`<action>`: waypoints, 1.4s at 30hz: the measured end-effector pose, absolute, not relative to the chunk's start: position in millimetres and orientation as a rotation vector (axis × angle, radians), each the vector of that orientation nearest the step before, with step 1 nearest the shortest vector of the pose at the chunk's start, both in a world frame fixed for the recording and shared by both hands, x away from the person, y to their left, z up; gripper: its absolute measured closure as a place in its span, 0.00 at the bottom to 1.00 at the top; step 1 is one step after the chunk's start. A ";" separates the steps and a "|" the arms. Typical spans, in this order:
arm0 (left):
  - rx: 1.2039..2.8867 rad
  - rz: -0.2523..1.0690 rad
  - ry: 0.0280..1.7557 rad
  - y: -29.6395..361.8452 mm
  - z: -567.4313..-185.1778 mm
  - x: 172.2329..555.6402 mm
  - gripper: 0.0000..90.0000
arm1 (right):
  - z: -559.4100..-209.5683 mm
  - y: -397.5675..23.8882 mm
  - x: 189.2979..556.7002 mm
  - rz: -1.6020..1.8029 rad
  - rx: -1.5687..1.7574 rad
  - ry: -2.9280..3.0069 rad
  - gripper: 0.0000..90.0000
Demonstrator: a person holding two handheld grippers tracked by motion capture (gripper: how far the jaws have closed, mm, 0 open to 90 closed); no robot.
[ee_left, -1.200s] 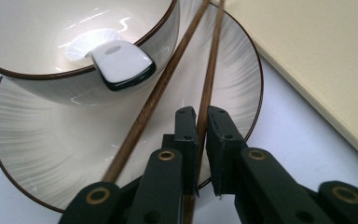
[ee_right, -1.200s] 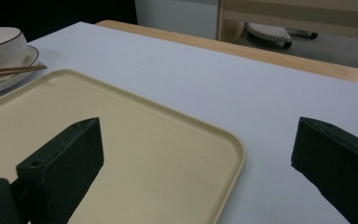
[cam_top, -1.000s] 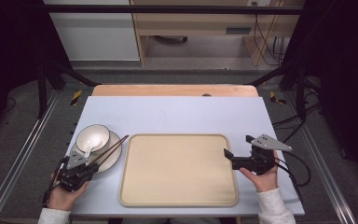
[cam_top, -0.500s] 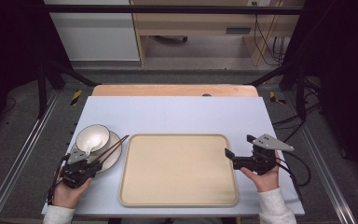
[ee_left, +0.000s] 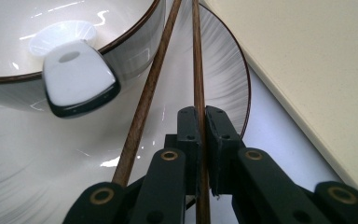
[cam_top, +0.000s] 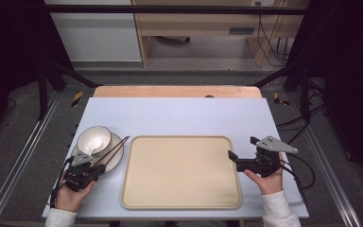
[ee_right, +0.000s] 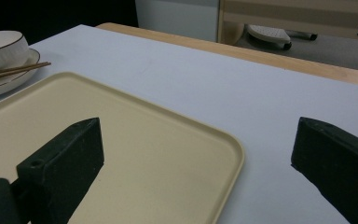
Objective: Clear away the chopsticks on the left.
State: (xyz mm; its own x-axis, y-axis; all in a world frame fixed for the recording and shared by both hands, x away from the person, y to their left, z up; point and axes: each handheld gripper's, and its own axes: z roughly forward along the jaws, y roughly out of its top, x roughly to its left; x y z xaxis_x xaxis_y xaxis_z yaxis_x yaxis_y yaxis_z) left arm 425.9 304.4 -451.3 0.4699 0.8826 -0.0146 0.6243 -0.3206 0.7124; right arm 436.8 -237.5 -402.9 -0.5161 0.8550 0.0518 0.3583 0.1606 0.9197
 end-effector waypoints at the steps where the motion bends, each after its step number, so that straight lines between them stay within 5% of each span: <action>1: 2.055 0.509 1.245 304.3 -450.7 425.3 0.94 | -402.9 -237.5 436.8 1.335 1.148 1.955 0.03; 42: 1.783 0.650 1.297 240.7 -429.9 391.6 0.94 | -395.4 -244.7 430.9 1.366 1.154 1.908 0.03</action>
